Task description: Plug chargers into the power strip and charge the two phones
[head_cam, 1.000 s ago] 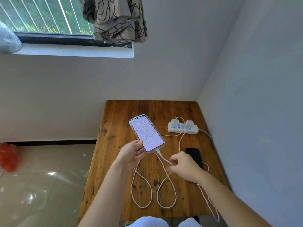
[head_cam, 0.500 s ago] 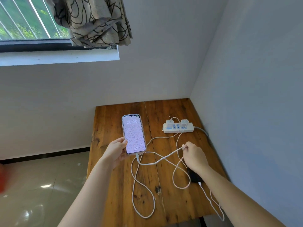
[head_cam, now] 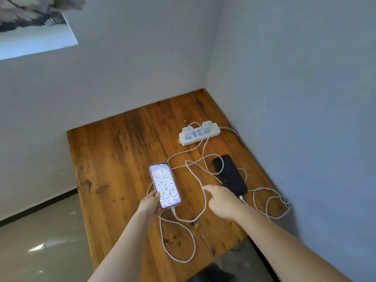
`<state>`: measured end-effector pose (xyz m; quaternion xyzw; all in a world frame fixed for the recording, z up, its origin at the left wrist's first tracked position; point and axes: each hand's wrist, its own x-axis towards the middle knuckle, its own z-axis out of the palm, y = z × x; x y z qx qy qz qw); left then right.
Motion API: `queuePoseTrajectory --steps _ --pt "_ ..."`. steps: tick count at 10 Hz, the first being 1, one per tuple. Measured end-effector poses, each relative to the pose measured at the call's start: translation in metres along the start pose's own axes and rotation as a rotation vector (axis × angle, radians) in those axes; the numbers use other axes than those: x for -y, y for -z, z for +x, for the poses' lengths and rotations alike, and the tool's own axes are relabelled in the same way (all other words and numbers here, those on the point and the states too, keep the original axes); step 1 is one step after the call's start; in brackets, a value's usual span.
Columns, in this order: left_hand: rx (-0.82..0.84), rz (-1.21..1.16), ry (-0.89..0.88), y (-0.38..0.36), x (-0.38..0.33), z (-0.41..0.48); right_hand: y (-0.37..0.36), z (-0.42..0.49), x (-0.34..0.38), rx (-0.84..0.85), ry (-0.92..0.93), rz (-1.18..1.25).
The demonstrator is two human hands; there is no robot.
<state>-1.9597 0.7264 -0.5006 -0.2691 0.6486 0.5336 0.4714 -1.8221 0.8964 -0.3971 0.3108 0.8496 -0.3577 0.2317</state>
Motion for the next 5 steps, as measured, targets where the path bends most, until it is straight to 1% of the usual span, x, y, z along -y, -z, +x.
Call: queuePoseTrajectory --steps 1,2,3,4,5 --pt "-0.012 0.021 0.044 -0.002 0.011 0.01 -0.007 0.0 -0.008 0.02 -0.024 0.031" --pt "-0.058 0.04 0.032 -0.002 0.016 0.014 -0.016 0.0 -0.013 0.042 -0.029 0.054" --pt "-0.13 0.141 -0.045 -0.005 0.014 0.013 -0.022 0.001 -0.016 0.038 -0.034 0.073" --pt "-0.185 0.338 -0.129 -0.007 0.011 0.005 -0.023 -0.002 -0.015 0.037 -0.032 0.092" --pt "-0.221 0.518 -0.216 -0.004 0.013 -0.008 -0.017 -0.005 -0.007 -0.013 -0.009 0.195"
